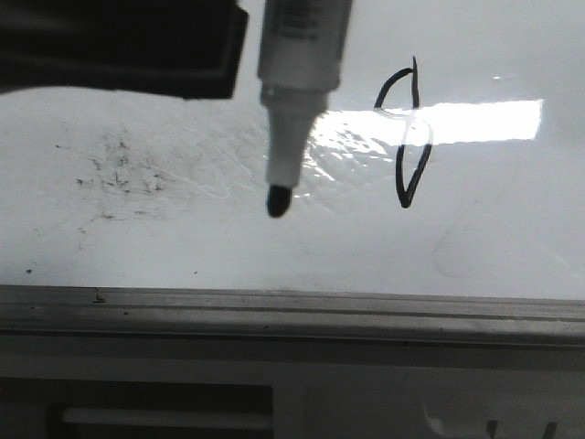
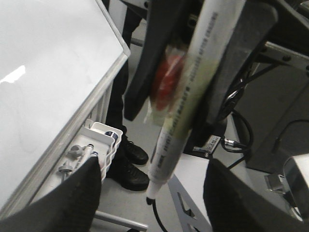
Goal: Write number 8 on whiteboard
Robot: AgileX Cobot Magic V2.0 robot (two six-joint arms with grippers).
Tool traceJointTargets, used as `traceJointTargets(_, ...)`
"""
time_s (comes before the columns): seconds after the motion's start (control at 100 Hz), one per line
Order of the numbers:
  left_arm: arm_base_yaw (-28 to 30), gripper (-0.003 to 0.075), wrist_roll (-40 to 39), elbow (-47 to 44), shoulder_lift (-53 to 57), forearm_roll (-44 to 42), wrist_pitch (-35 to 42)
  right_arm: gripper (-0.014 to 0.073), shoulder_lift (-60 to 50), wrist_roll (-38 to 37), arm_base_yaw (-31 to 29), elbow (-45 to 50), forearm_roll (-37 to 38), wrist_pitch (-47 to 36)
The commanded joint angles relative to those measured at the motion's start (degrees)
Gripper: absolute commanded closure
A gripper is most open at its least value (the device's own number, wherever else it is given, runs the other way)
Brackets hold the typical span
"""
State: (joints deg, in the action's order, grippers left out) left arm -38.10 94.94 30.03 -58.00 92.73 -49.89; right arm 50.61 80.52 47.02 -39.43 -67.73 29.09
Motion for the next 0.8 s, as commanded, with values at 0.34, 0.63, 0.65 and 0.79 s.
traceJointTargets(0.34,-2.4,0.0345,12.4,3.8,-5.5,6.1,-4.1,0.066,-0.5,3.7,0.1,-1.9,-5.4,-0.7)
traceJointTargets(0.63,-2.7,0.0512,12.5,3.8,-5.7,8.3,-1.0,0.066,-0.5,3.7,0.1,-1.9,-5.5,-0.6)
traceJointTargets(0.65,-2.7,0.0538,12.5,3.8,-5.7,8.3,-1.0,0.0659,-0.5,3.7,0.1,-1.9,-5.5,-0.6)
traceJointTargets(0.79,-2.7,0.0703,12.5,3.8,-5.7,8.3,-0.4,0.066,-0.5,3.7,0.1,-1.9,-5.5,-0.4)
